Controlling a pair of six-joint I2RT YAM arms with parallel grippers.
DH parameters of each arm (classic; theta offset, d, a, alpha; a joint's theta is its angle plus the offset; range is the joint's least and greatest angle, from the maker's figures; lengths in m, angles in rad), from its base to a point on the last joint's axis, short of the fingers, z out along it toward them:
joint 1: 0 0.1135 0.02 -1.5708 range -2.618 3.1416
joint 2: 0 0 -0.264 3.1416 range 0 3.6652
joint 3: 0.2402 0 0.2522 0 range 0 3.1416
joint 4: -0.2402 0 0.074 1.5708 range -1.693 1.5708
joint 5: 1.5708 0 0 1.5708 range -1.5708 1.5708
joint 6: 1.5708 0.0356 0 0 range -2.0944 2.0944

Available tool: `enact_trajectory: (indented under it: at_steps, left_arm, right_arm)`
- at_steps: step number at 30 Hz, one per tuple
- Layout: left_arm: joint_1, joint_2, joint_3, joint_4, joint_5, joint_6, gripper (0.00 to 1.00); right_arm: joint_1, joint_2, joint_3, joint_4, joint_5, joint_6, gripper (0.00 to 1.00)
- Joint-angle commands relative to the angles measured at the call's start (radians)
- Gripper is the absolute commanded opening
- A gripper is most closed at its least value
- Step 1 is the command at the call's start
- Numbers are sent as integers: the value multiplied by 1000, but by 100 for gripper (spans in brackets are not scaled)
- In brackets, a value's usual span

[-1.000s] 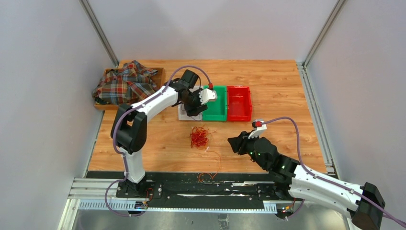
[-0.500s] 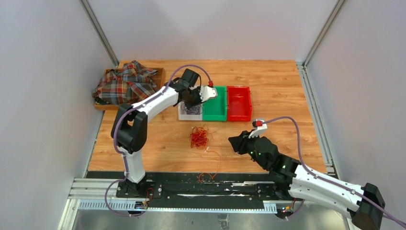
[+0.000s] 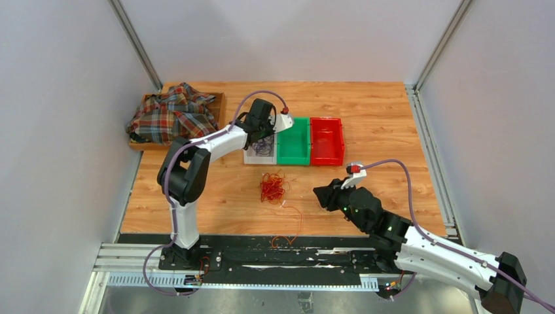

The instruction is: Untangle the cables

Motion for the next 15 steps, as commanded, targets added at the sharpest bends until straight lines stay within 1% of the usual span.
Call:
enact_trajectory:
  at_steps: [1, 5, 6, 7, 8, 9, 10, 11, 13, 14, 15]
  left_arm:
    - [-2, 29, -18, 63, -28, 6, 1]
    - [-4, 34, -17, 23, -10, -16, 3]
    - [-4, 33, -14, 8, -3, -27, 5]
    - [-4, 31, -5, -10, 5, -38, 10]
    - [-4, 30, 8, -32, 14, -47, 17]
    - [-4, 26, 27, -60, 29, -54, 28]
    - [-3, 22, 51, -99, 44, -55, 36]
    - [-2, 16, 78, -142, 54, -53, 46]
    - [-2, 0, 135, -213, 70, -56, 70]
    - [0, -9, 159, -248, 82, -57, 77]
    - [3, -20, 190, -278, 96, -61, 82]
  right_arm:
    - [-5, -20, 5, -8, 32, 4, 27]
    - [-5, -23, 8, -10, 31, 2, 27]
    - [-5, -23, 8, -10, 31, 2, 27]
    - [-5, -22, 9, -10, 32, 2, 27]
    - [-5, -22, 10, -11, 32, 2, 27]
    - [-5, -22, 12, -10, 31, 0, 27]
    - [-5, -22, 13, -10, 32, -2, 27]
    - [-5, -23, 16, -11, 31, -4, 27]
    - [-5, -25, 20, -14, 32, -7, 26]
    - [-5, -26, 20, -14, 31, -8, 26]
    - [-5, -28, 21, -14, 32, -9, 26]
